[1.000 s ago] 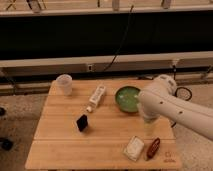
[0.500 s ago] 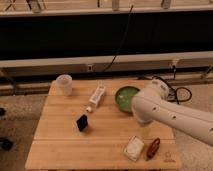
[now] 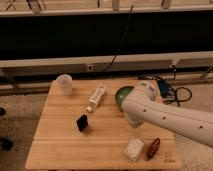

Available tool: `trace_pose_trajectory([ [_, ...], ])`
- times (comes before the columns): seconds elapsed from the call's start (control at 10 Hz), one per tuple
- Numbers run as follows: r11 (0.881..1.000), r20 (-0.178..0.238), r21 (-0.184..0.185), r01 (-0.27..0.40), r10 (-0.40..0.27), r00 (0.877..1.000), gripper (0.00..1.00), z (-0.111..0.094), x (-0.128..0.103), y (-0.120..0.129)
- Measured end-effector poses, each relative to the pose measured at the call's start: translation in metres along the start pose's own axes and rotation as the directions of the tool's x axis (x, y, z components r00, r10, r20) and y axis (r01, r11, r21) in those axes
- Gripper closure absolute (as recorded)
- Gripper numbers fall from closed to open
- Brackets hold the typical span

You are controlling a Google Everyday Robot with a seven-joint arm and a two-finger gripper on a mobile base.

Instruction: Knock the eraser over

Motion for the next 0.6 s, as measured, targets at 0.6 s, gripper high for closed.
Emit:
trace_pose_trajectory([
  [0.6, 0.998, 0.033, 0.012, 0.060, -0.060, 0.998, 0.90, 0.014, -0.037, -0.013],
])
